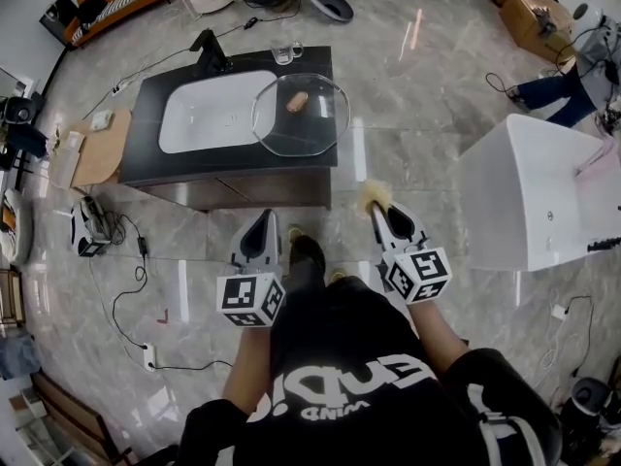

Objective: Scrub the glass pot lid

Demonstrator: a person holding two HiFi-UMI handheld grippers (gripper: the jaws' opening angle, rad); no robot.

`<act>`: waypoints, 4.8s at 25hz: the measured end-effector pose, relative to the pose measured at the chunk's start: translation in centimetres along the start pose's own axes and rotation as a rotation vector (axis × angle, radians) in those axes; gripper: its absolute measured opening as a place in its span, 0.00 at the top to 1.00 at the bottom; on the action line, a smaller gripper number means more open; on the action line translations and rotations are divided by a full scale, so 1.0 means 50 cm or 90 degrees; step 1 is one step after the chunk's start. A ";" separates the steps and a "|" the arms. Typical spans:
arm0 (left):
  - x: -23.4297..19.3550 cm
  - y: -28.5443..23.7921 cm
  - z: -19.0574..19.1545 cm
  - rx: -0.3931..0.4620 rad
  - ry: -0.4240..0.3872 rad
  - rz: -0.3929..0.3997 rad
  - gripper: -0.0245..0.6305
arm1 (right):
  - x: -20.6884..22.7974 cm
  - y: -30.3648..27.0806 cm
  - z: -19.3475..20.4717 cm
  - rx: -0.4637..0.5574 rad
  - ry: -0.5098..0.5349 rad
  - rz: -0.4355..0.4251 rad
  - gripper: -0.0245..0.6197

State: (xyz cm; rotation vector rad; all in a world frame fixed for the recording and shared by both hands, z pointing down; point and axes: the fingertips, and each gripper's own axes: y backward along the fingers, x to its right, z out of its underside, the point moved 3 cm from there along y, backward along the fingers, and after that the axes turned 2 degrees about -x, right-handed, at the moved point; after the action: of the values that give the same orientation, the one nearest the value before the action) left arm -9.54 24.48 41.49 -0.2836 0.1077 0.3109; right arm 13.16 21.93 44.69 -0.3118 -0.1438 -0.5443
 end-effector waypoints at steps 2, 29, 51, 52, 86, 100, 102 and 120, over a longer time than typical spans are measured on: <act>-0.005 -0.018 0.000 0.000 0.002 0.003 0.94 | 0.006 -0.013 0.000 -0.002 -0.001 0.000 0.89; -0.163 -0.406 -0.099 -0.032 0.008 0.078 0.94 | 0.126 -0.354 -0.123 -0.016 -0.011 0.032 0.89; -0.270 -0.597 -0.156 -0.081 0.018 0.204 0.90 | 0.150 -0.538 -0.209 -0.014 -0.016 0.084 0.89; -0.265 -0.603 -0.152 -0.089 0.021 0.211 0.81 | 0.155 -0.539 -0.213 -0.015 -0.015 0.083 0.89; -0.211 -0.770 0.090 -0.313 -0.049 0.175 0.70 | 0.264 -0.658 -0.235 -0.072 -0.009 -0.037 0.89; -0.212 -0.777 0.094 -0.334 -0.041 0.150 0.71 | 0.219 -0.826 -0.208 -0.209 0.103 -0.247 0.89; -0.213 -0.775 0.095 -0.330 -0.033 0.147 0.71 | 0.195 -0.857 -0.193 -0.241 0.129 -0.294 0.89; -0.207 -0.773 0.101 -0.294 0.000 0.101 0.70 | 0.039 -0.966 -0.005 -0.571 0.365 -0.579 0.89</act>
State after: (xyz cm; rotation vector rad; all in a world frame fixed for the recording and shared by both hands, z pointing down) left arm -6.82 -12.31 57.85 -0.7346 0.0576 0.4926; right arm -10.73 -18.20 57.09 -0.9597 0.5694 -1.5757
